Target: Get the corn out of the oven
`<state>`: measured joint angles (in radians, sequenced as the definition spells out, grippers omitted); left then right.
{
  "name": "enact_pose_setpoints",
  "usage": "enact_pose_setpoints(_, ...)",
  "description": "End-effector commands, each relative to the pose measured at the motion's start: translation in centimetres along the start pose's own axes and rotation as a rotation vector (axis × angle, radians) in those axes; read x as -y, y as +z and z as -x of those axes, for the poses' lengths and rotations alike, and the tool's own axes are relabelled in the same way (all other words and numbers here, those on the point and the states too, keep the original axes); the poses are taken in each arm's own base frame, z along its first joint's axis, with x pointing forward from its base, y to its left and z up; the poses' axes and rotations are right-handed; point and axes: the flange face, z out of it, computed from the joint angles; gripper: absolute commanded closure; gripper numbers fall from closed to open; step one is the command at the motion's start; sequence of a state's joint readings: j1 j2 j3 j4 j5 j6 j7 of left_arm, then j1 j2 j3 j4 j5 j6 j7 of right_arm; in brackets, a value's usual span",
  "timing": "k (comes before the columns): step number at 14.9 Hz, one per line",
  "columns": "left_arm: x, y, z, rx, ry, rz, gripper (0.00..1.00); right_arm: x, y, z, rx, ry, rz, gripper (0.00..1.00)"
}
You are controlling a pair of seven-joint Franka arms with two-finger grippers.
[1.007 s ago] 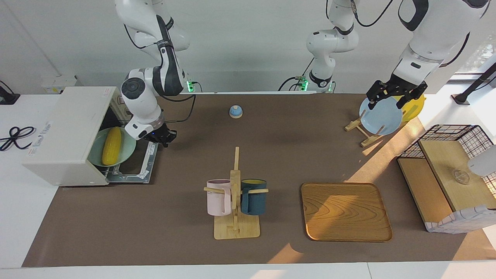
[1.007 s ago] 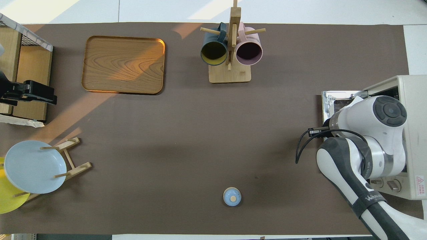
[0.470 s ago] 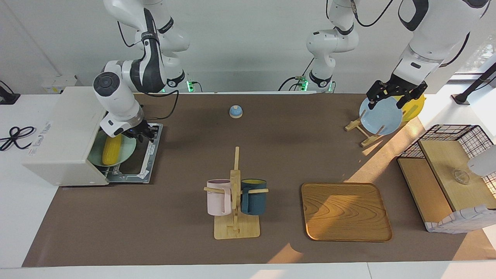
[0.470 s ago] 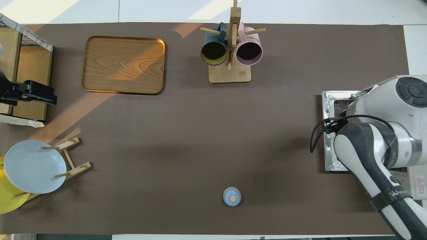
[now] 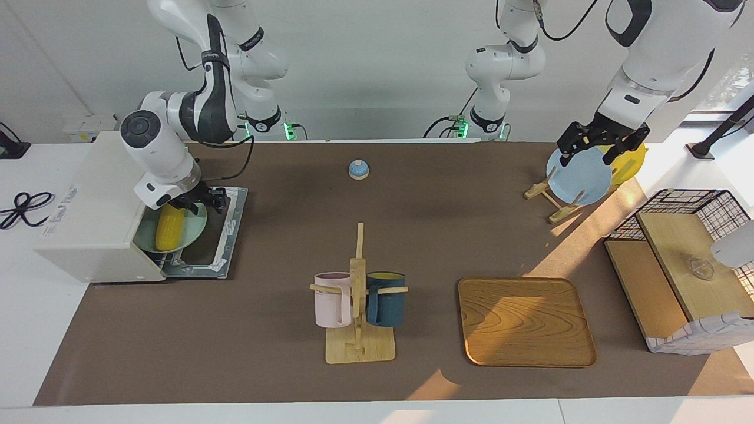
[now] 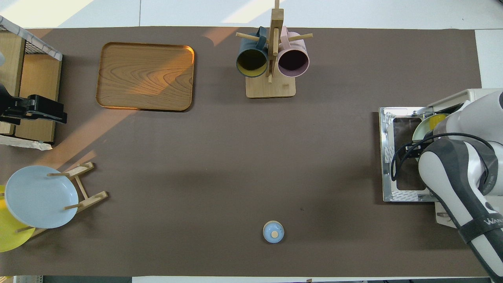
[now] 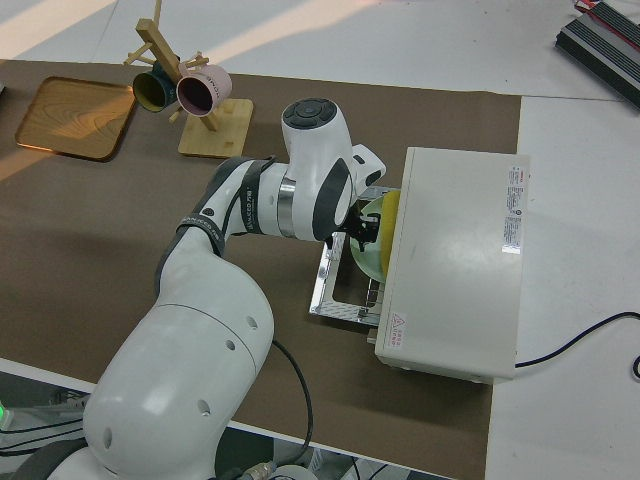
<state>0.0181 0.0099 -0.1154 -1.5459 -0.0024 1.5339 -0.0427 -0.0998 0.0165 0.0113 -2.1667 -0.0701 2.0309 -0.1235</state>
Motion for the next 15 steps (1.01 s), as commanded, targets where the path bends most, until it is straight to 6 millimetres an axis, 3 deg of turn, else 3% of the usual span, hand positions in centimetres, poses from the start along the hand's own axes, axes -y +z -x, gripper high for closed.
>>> enact_pose_setpoints(1, 0.3, -0.2, 0.5, -0.005, -0.001, -0.01, 0.0, -0.5, 1.4, 1.0, -0.036, -0.049, 0.015, 0.59)
enact_pose_setpoints(2, 0.3, -0.3, 0.5, -0.007, -0.001, -0.01, 0.0, -0.4, 1.6, 1.0, -0.039, -0.052, 0.015, 0.67)
enact_pose_setpoints(3, 0.3, -0.2, 0.5, -0.005, -0.001, -0.01, 0.0, -0.4, 1.7, 1.0, -0.039, -0.069, 0.016, 0.88)
enact_pose_setpoints(4, 0.2, -0.3, 0.5, -0.008, -0.001, -0.009, 0.0, -0.6, 1.7, 1.1, -0.037, -0.091, 0.018, 1.0)
enact_pose_setpoints(7, 0.3, -0.2, 0.5, -0.005, -0.001, -0.01, 0.0, 0.4, 0.8, 0.5, -0.028, -0.17, 0.077, 1.0)
enact_pose_setpoints(8, 0.3, -0.2, 0.5, -0.005, -0.001, -0.01, 0.0, 2.1, 0.3, -0.1, -0.025, -0.197, 0.085, 1.0)
enact_pose_setpoints(10, 0.2, -0.1, 0.5, -0.002, 0.0, -0.011, 0.0, 7.9, -2.0, -1.4, -0.029, -0.189, 0.102, 1.0)
enact_pose_setpoints(13, 0.0, -0.1, 0.6, -0.004, 0.003, -0.011, 0.0, 19.8, -4.2, -2.6, -0.033, -0.123, 0.134, 1.0)
enact_pose_setpoints(15, -0.3, 0.2, 0.8, 0.001, 0.007, -0.012, 0.0, 24.9, -4.6, -2.8, -0.039, -0.074, 0.136, 1.0)
